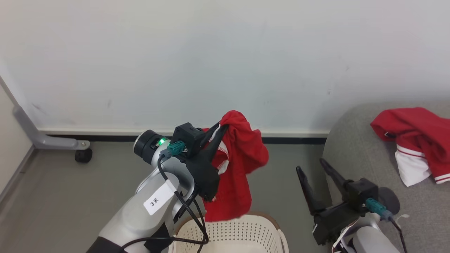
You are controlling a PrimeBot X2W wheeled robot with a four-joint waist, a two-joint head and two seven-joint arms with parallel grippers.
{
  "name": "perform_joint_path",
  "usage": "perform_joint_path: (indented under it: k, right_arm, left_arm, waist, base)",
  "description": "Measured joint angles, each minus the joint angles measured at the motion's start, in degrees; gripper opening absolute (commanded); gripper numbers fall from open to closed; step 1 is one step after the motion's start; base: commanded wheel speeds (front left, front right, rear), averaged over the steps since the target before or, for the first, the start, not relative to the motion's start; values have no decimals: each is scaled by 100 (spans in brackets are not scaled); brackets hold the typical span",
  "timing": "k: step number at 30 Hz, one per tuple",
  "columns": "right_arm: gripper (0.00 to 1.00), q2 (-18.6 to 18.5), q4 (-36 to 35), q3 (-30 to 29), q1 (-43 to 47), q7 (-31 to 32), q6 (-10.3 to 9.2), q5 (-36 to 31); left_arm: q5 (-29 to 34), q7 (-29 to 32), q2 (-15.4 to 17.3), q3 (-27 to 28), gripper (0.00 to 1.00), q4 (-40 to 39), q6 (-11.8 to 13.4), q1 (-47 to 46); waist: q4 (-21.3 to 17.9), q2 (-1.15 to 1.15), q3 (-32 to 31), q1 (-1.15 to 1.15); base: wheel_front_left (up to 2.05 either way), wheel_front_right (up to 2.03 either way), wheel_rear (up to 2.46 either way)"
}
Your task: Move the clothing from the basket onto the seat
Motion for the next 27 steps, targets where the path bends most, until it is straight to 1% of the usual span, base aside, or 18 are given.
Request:
perform_joint_path:
  k: [10, 17, 24, 27]
  right_arm:
    - [100, 70, 531, 454, -33, 0, 78, -10]
    - [100, 80, 776, 632, -131, 0, 93, -12]
    - [100, 48, 1085, 775, -495, 0, 93, -43]
    - [100, -24, 1145, 1031, -684, 0, 93, -42]
  left_arm:
    - [-121, 203, -19, -112, 0, -424, -37, 191]
    - [-277, 327, -16, -207, 0, -784, -37, 279]
    - [-301, 494, -16, -285, 0, -1227, -40, 289]
    - [-327, 557, -13, -307, 0, -1369, -40, 291]
  waist:
    - [43, 0, -419, 0]
    - [107, 1, -502, 1]
    - [185, 1, -539, 1]
    - [218, 1, -540, 1]
  base:
    - [0, 0, 0]
    - [0, 0, 0]
    - [0, 0, 0]
    - [0, 0, 0]
